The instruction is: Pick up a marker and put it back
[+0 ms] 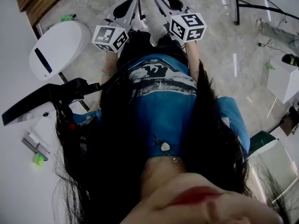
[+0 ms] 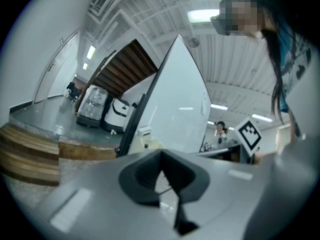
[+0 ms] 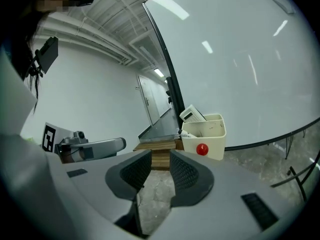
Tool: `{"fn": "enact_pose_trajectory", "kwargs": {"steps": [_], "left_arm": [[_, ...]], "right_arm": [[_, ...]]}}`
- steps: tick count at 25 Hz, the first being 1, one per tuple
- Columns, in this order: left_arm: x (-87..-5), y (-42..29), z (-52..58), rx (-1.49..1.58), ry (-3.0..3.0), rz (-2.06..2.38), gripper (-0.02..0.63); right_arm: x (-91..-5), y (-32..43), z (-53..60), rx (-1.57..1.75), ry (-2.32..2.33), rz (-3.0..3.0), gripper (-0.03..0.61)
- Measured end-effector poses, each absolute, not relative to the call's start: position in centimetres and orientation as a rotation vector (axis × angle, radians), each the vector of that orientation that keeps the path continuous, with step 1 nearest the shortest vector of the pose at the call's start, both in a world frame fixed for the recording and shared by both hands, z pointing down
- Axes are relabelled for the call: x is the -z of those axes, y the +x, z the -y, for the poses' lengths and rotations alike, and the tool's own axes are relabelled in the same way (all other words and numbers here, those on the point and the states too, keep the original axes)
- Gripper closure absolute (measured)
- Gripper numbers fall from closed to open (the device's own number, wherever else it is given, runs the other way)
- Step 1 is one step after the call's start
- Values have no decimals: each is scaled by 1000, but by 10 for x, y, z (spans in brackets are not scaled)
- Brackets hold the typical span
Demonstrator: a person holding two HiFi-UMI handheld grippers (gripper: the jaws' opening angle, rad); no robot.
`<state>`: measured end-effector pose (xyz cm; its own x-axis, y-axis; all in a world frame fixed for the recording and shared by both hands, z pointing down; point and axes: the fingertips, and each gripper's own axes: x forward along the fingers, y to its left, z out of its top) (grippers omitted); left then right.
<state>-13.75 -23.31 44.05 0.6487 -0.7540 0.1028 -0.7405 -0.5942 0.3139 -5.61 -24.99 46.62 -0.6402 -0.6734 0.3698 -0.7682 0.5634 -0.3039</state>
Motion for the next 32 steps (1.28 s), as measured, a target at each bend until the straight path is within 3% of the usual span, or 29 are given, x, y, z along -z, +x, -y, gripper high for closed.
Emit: {"fn": "enact_pose_trajectory", "kwargs": {"steps": [8,15,21,26,32], "left_arm": [[-434,-127,210,48,2546,1246,612],[-428,-7,104,147,2517,1429,612],[-443,26,78,135,2463,1480,612],[-429,105,-8,76,2419,1616,612],[-447,90,-36,9,2327,1708,612]], "right_arm": [[-460,-44,229,-688,1185,2624,463],[-461,70,120,-618,1048,2696,471],[-474,81,99,-633,887,2713,500],[-463,155,25,-656,743,2779,514],[-485,138,4,-727,616,2782,523]]}}
